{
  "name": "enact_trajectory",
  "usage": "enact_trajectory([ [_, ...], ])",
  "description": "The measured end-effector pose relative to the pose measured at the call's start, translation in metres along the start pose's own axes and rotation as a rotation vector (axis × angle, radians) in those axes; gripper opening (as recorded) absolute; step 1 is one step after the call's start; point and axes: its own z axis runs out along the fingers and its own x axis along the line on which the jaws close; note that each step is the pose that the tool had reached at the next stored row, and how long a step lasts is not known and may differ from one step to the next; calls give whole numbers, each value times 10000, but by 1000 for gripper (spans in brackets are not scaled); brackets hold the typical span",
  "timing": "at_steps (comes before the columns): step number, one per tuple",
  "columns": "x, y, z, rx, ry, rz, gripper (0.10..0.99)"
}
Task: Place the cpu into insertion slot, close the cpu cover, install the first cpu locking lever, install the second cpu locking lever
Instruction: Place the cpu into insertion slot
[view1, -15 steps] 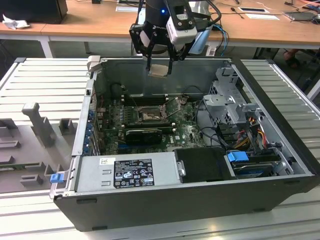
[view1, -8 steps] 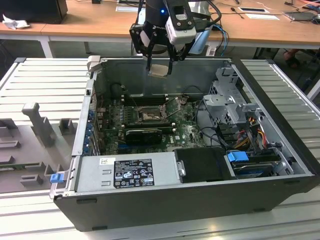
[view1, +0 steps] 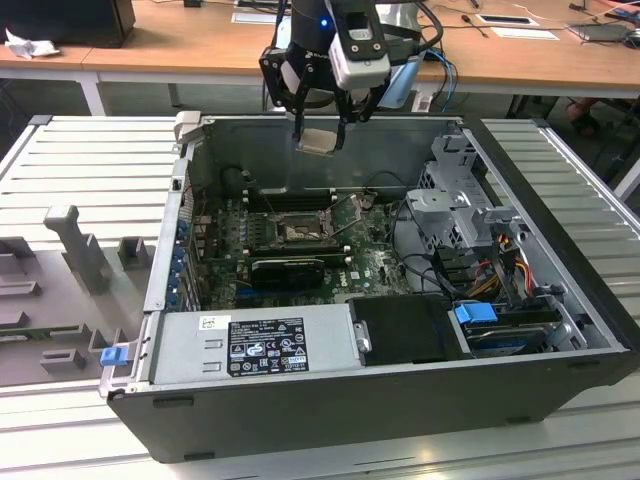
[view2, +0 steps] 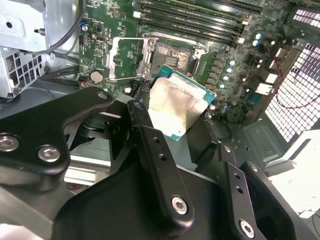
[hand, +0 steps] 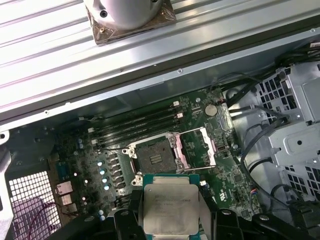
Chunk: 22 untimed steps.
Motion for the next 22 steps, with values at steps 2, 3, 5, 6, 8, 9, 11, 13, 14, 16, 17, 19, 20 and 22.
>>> enact_trajectory([
  [2, 0, 0, 0, 0, -6, 61, 537],
  [3, 0, 0, 1, -1, -9, 95, 537],
  [5, 0, 0, 1, -3, -14, 164, 537],
  [6, 0, 0, 2, -4, -18, 200, 537],
  [8, 0, 0, 2, -5, -21, 243, 537],
  [9, 0, 0, 3, -5, -25, 277, 537],
  [11, 0, -1, 6, -7, -32, 356, 537],
  [13, 0, -1, 7, -8, -37, 416, 537],
  [14, 0, -1, 8, -8, -41, 462, 537],
  [16, 0, -1, 12, -11, -50, 558, 537],
  [17, 0, -1, 12, -11, -54, 605, 537],
  [19, 0, -1, 14, -13, -61, 682, 537],
  [20, 0, -1, 15, -14, -64, 713, 537],
  [22, 0, -2, 16, -15, -72, 805, 537],
])
